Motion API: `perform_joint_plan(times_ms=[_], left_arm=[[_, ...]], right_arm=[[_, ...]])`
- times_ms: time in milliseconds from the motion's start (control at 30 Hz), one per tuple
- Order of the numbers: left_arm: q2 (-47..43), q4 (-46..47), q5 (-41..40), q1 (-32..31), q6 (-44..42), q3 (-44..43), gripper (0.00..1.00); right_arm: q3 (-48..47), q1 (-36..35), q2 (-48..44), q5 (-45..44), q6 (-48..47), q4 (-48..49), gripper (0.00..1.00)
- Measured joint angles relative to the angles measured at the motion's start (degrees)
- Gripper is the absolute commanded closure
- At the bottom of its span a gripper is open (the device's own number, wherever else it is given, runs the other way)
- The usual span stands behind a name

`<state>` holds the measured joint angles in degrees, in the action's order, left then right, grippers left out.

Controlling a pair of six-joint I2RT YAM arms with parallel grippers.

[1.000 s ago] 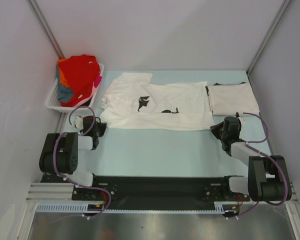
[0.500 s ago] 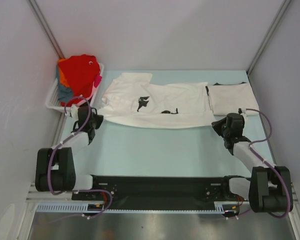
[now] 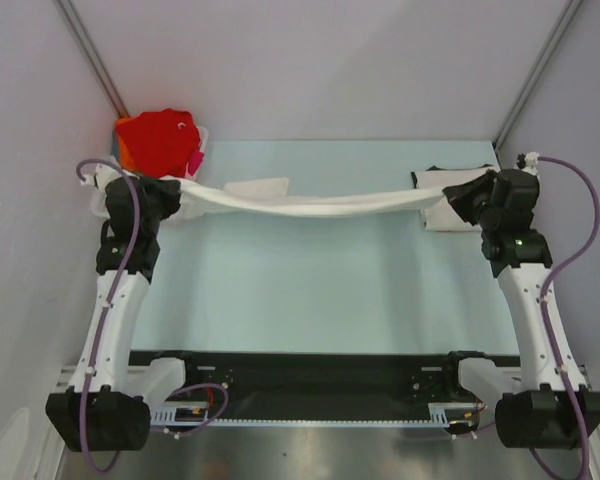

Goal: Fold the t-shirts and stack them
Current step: Fold the tshirt

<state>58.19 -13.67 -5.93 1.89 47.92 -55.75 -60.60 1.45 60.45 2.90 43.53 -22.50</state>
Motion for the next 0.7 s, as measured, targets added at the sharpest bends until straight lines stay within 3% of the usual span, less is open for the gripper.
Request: perform_joint_plan(times_ms=[367,533,700], left_arm=[[-8.41,-16.46,3.74,0.04,-4.66,-23.61,1.0],[-10.01,-21.07,4.92,0.11,-6.16,-33.88,1.0],[-9.92,-21.75,5.68,0.11,-6.4,-36.04,1.0]], right_arm=[[-18.05,1.2,-18.82,-2.93,-2.89,-13.27,1.0],[-26.34,1.31,-22.16,-6.21,-4.07,-14.29,1.0],[-28.0,1.31,-21.64,-8.15,-4.57,-15.43,1.0]])
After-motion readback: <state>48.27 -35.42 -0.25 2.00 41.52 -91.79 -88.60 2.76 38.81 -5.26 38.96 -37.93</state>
